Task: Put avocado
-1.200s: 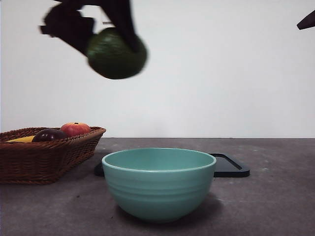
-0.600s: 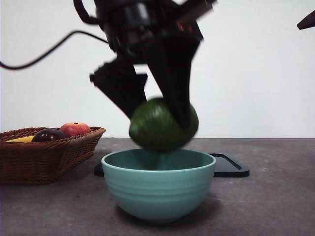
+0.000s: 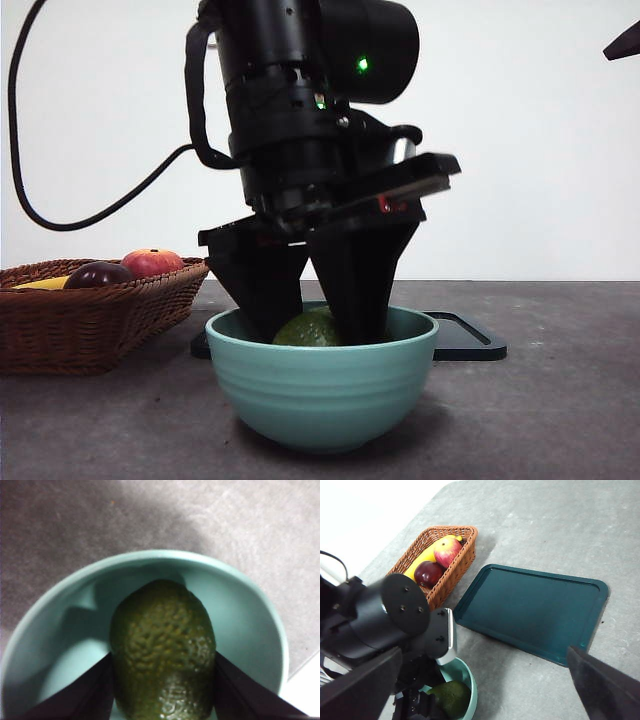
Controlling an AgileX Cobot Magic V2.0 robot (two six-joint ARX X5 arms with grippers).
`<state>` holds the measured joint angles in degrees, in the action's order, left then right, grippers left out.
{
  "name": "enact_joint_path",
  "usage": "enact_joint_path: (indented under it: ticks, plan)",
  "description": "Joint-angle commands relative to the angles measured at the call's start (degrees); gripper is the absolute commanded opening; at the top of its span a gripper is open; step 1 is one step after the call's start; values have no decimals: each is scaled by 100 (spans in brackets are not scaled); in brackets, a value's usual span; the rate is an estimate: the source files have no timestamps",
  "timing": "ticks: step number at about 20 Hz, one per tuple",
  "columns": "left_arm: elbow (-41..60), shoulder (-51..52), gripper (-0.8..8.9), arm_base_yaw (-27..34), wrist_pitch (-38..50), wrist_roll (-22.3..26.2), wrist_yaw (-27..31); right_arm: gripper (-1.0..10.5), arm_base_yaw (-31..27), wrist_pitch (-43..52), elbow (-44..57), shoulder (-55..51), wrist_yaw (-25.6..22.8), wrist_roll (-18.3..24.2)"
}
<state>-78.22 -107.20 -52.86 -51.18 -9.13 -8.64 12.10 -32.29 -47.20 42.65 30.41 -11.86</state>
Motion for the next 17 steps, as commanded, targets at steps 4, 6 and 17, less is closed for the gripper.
enact_joint_path:
  ticks: [4, 6, 17]
  plan:
    - [-118, -116, 234, -83, -63, 94, 28, 576, 26, 50, -92, 20, 22, -9]
    - [-120, -116, 386, -83, -61, 92, 28, 576, 26, 50, -92, 20, 24, -11]
    - [-125, 750, 414, -79, -201, 227, 4, 576, 26, 50, -92, 20, 24, -11]
